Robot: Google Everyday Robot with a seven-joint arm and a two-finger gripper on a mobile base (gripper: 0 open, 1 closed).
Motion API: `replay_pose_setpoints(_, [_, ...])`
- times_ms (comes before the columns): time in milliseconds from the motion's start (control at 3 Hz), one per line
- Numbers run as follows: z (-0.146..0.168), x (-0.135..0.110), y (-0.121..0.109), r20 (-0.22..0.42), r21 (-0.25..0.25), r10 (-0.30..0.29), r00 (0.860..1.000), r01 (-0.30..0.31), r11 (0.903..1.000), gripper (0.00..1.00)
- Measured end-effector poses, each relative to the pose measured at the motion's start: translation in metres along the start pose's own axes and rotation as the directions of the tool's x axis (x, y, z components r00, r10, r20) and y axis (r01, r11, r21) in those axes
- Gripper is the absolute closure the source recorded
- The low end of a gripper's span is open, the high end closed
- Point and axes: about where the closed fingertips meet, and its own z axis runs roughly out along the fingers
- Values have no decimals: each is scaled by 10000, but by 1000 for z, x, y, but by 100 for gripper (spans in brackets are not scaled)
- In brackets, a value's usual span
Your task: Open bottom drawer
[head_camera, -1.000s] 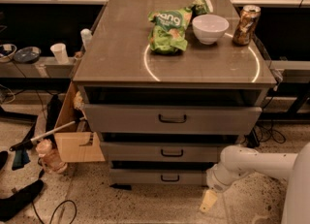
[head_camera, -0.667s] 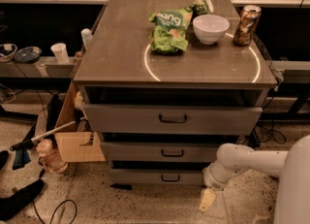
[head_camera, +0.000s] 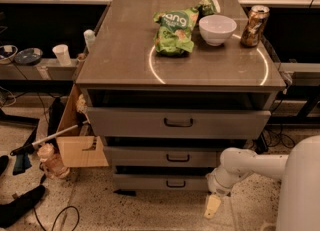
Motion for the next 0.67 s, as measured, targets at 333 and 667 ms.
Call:
replay_pose_setpoints(333, [7,5,-9,49,191,21,10000,-22,9998,0])
replay_pose_setpoints(667, [11,10,-16,59,371,44,10000,-46,9993,0])
